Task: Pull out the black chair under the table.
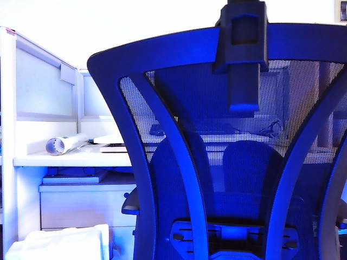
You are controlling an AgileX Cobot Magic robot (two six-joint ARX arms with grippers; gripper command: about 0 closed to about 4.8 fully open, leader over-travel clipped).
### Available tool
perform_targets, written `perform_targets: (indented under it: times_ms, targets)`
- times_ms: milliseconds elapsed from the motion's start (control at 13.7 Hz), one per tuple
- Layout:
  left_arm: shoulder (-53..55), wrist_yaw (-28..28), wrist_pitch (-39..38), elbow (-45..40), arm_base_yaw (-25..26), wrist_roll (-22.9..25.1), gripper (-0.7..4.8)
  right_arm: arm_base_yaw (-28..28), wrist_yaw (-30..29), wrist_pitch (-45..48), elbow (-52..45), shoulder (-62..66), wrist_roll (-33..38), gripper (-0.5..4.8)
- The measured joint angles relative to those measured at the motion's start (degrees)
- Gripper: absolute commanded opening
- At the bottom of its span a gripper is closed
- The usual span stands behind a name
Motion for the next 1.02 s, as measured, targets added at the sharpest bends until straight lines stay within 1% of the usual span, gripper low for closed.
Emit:
perform_targets:
  times_ms: [73, 146, 291, 364, 510, 583, 656, 729, 802, 874, 947, 1020]
  targets:
    - [0.02, 0.07, 0.02, 0.00, 0.00, 0.00, -0.04, -0.02, 2.23, 0.11, 0.02, -0.20, -0.04, 3.71]
    - [0.00, -0.02, 0.02, 0.00, 0.00, 0.00, -0.04, -0.46, 3.23, 1.11, -1.07, -1.05, -0.83, 3.70]
    - [0.00, -0.02, 0.09, 0.00, 0.00, 0.00, -0.04, -0.35, 3.50, 2.51, -6.71, -3.91, -1.16, 3.69]
    - [0.00, 0.00, 0.28, 0.00, 0.00, 0.00, -0.04, -0.35, 3.80, 3.85, -11.87, -6.10, -0.72, 3.69]
    - [0.00, 0.00, 0.37, 0.00, 0.00, 0.00, -0.04, -0.48, 4.61, 5.92, -18.43, -10.21, 0.02, 3.67]
    - [0.00, -0.02, 0.37, 0.00, 0.00, 0.02, -0.04, -0.37, 7.02, 8.22, -22.69, -13.88, 0.07, 3.62]
    - [0.00, -0.02, 0.37, 0.00, 0.00, 0.02, -0.04, -0.37, 10.69, 10.91, -26.67, -18.36, 0.00, 3.55]
    - [0.00, 0.00, 0.37, 0.00, 0.00, 0.02, -0.04, -0.37, 16.98, 13.97, -30.82, -25.03, -0.66, 3.54]
    - [0.00, 0.00, 0.37, 0.00, 0.00, 0.04, -0.04, -0.37, 22.43, 15.02, -32.61, -29.77, -1.44, 3.45]
    - [0.00, 0.00, 0.35, 0.00, 0.00, 0.04, -0.04, -0.37, 25.70, 15.41, -33.83, -32.94, -2.29, 3.17]
    - [0.00, 0.00, 0.37, 0.00, 0.00, 0.04, -0.04, -0.37, 29.55, 14.80, -35.78, -37.46, -3.34, 2.99]
    - [0.00, 0.02, 0.37, 0.00, 0.00, 0.04, -0.04, -0.42, 31.78, 14.32, -37.64, -40.98, -4.42, 2.78]
